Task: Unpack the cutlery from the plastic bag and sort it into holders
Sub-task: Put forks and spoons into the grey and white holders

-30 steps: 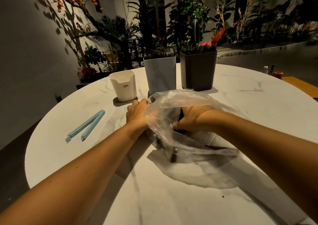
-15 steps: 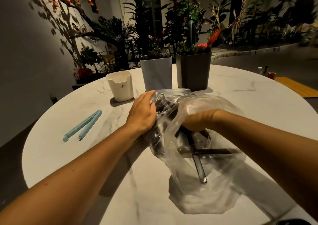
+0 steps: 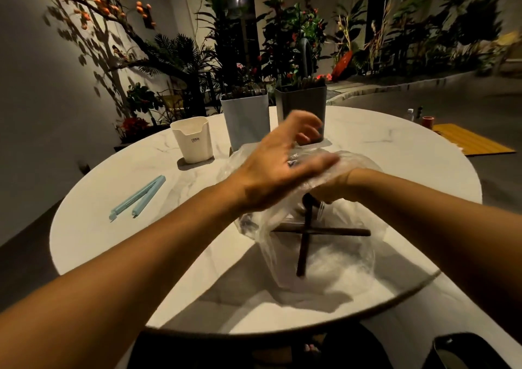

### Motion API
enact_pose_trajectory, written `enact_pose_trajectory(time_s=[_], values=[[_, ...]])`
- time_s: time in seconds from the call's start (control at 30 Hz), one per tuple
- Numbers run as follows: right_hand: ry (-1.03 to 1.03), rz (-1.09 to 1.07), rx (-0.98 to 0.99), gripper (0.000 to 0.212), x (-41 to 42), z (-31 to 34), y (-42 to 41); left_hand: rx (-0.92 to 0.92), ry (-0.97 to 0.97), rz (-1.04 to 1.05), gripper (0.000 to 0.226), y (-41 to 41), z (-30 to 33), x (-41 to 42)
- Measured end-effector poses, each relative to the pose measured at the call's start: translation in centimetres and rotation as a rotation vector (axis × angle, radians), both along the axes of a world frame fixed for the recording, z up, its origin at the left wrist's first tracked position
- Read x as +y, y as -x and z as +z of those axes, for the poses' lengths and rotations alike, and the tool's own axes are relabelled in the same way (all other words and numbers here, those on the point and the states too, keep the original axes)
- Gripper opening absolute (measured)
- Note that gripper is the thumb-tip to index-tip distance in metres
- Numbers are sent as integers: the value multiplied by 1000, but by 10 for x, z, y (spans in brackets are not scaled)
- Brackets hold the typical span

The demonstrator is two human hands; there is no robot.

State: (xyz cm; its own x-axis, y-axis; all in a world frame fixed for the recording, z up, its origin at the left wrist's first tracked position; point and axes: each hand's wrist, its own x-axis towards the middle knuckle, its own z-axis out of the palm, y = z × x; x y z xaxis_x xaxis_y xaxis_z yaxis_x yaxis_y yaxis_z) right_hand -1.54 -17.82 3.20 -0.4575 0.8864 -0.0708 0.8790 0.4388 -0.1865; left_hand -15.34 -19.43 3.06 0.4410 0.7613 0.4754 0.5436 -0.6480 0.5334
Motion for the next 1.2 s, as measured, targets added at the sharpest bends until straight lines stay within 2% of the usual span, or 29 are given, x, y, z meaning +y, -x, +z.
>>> enact_pose_trajectory(time_s=[0.03, 0.07, 0.1, 0.13, 0.2, 0.33, 0.47, 0.7, 0.87, 1.0, 1.07, 1.13, 1.2], values=[[6, 16, -71, 29, -3, 1, -3, 142, 13, -27, 66, -1, 1, -5], [5, 5, -100, 24, -5, 1, -6, 276, 15, -35, 72, -1, -1, -6], [-24, -13, -112, 18, -7, -1, -8, 375, 29, -4, 75, -1, -2, -8], [-53, -52, -74, 21, -6, -5, -9, 413, 55, 63, 73, -1, -4, -9], [-4, -128, 8, 36, 0, -15, -8, 390, 75, 205, 63, 1, -5, -8], [150, -211, 264, 31, -1, -21, -8, 393, 50, 323, 51, 4, -2, -4], [245, -214, 313, 20, -9, -16, -11, 374, 18, 379, 41, 6, -3, -1], [402, -214, 355, 18, -34, 0, -33, 343, -33, 569, 30, 12, 0, -7], [449, -224, 381, 21, -62, 16, -60, 312, 11, 620, 40, 11, 1, -14], [448, -251, 398, 25, -73, 17, -76, 437, 77, 492, 72, 5, 0, -25], [445, -254, 391, 25, -77, 12, -78, 520, 24, 472, 78, -2, -1, -30], [446, -249, 384, 24, -79, 7, -81, 496, -109, 526, 64, -7, 1, -35], [446, -240, 383, 24, -80, 3, -83, 415, -359, 551, 48, -10, 6, -43]])
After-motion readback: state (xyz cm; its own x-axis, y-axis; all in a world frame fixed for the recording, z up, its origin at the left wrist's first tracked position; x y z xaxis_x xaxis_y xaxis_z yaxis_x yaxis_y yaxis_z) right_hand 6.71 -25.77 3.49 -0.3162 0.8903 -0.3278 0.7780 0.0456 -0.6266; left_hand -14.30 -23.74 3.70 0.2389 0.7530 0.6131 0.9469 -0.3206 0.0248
